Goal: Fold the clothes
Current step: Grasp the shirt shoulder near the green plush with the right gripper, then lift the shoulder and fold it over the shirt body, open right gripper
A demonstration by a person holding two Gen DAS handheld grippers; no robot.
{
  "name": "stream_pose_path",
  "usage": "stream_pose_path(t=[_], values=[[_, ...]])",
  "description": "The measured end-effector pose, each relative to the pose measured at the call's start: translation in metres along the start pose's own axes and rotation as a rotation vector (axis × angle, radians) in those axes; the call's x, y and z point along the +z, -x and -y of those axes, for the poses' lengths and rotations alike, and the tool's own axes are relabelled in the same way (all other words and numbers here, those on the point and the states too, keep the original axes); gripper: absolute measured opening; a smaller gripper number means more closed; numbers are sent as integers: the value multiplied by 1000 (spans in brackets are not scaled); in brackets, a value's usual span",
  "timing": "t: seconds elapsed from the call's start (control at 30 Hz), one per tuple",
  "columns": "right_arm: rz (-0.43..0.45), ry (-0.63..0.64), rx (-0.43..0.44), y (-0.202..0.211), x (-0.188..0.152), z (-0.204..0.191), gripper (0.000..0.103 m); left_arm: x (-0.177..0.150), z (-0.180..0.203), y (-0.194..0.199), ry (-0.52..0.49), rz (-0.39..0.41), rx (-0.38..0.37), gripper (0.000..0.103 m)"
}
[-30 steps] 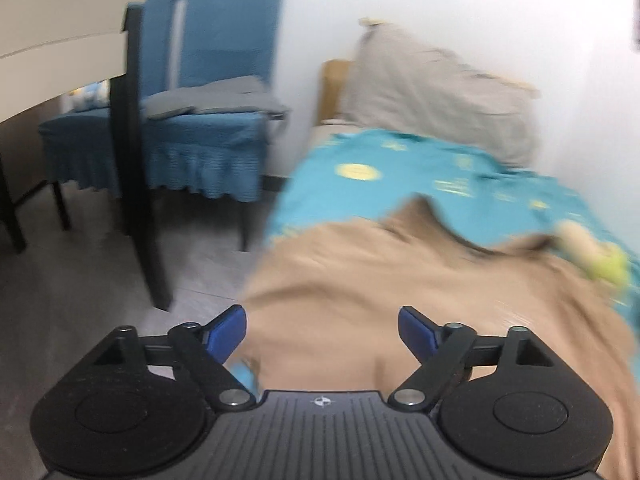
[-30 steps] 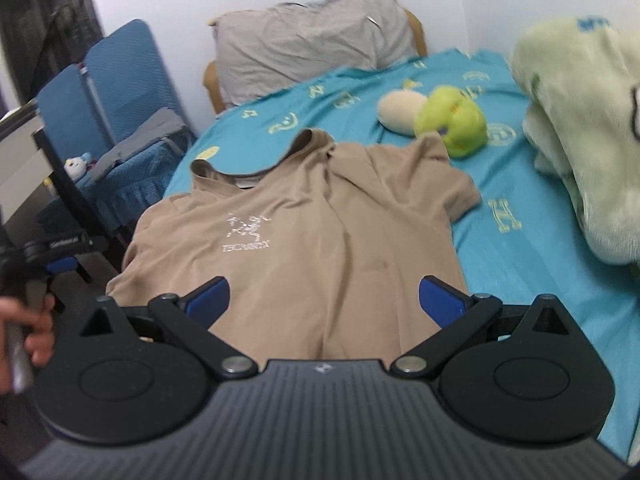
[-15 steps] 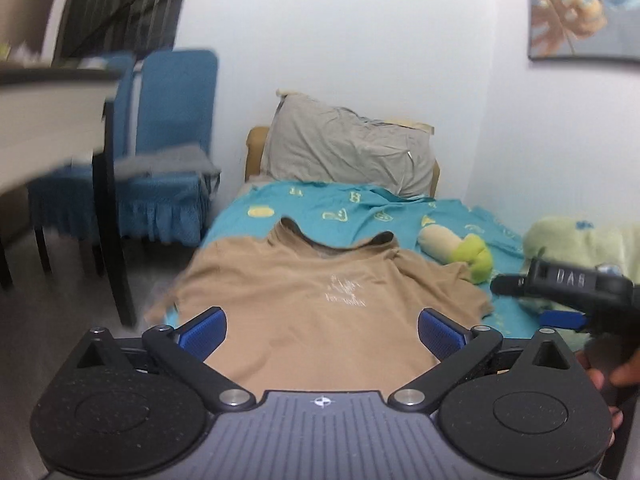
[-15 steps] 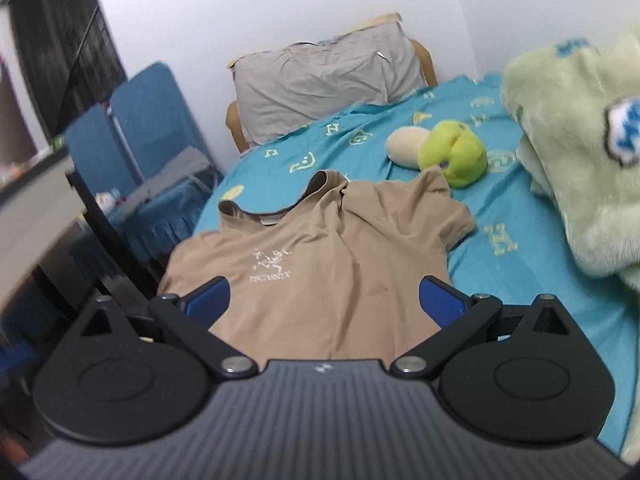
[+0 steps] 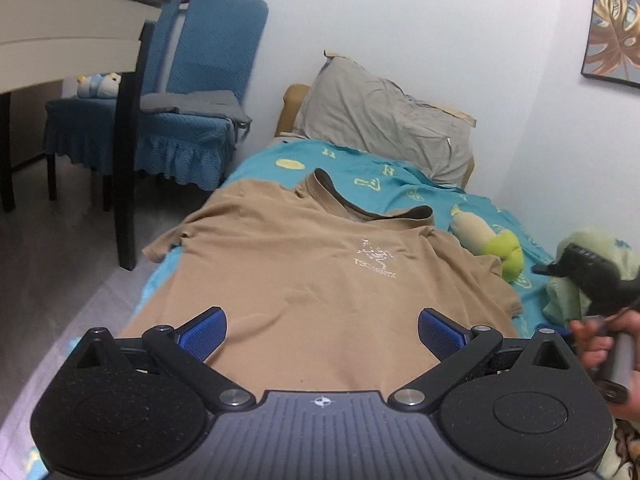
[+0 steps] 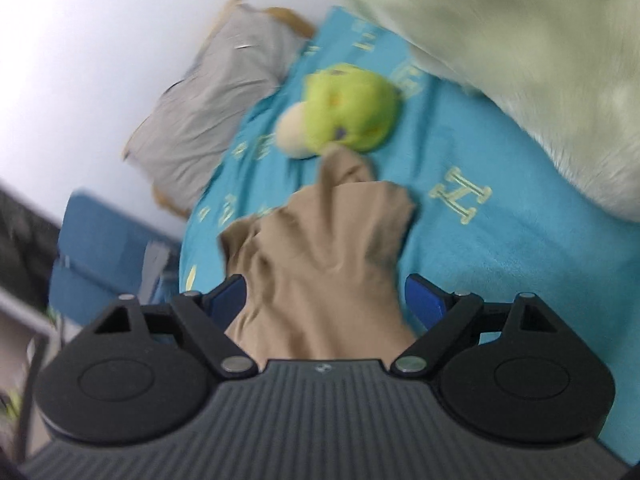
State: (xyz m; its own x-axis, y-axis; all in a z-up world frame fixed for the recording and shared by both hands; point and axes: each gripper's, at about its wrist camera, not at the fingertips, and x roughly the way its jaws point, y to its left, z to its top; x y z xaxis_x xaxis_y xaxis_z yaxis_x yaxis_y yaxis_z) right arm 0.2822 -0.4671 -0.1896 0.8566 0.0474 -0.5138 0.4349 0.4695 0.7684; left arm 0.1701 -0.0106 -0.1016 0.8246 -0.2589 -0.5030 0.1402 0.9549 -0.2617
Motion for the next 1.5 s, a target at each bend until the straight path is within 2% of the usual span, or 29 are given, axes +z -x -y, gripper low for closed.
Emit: stream_pose_path(t=[0.13, 0.23, 0.37, 0.53, 0.6, 0.63, 0.67, 0.7, 0.73, 0.83, 0.93, 1.0, 1.03, 1.17, 1.23, 1.27, 1.3, 1.37, 1.5], values=[[-10, 17, 4, -35, 2, 4, 89, -2, -6, -19, 34, -22, -26, 103], [-10, 25, -30, -55, 4, 7, 89, -7, -12, -34, 97, -72, -45, 103], [62, 50, 0, -67, 7, 10, 89, -13, -25, -45, 177, -137, -49, 103], [99, 54, 72, -87, 17, 15, 85, -21, -35, -50, 241, -152, -68, 103], [94, 82, 77, -93, 18, 11, 53, -22, -35, -52, 243, -149, -75, 103], [70, 88, 70, -97, 18, 9, 43, -23, -34, -53, 238, -150, -76, 103], [47, 107, 41, -99, 17, 5, 25, -24, -34, -53, 233, -153, -76, 103], [26, 130, 6, -99, 17, 0, 17, -24, -34, -54, 229, -157, -76, 103], [33, 147, -28, -96, 16, -5, 17, -25, -32, -55, 225, -160, -76, 103], [133, 165, -50, -75, 19, -18, 12, -26, -28, -56, 209, -163, -70, 103], [248, 237, -45, -49, 23, -33, 12, -27, -25, -56, 207, -162, -75, 103], [300, 220, -9, -34, 28, -34, 12, -29, -25, -55, 215, -160, -79, 103], [298, 195, 10, -31, 30, -32, 12, -29, -25, -55, 215, -161, -79, 103], [187, 99, 74, -40, 36, -15, 15, -30, -26, -57, 218, -163, -81, 103], [133, 30, 86, -49, 36, -3, 19, -31, -26, -56, 217, -161, -81, 103], [106, -7, 89, -55, 34, 0, 33, -31, -25, -56, 214, -161, -81, 103], [86, -39, 89, -62, 31, 3, 54, -32, -25, -56, 213, -161, -80, 103], [77, -70, 89, -66, 26, 7, 78, -33, -25, -57, 212, -162, -78, 103], [89, -31, 103, -73, 21, 10, 80, -34, -26, -58, 209, -158, -80, 103]])
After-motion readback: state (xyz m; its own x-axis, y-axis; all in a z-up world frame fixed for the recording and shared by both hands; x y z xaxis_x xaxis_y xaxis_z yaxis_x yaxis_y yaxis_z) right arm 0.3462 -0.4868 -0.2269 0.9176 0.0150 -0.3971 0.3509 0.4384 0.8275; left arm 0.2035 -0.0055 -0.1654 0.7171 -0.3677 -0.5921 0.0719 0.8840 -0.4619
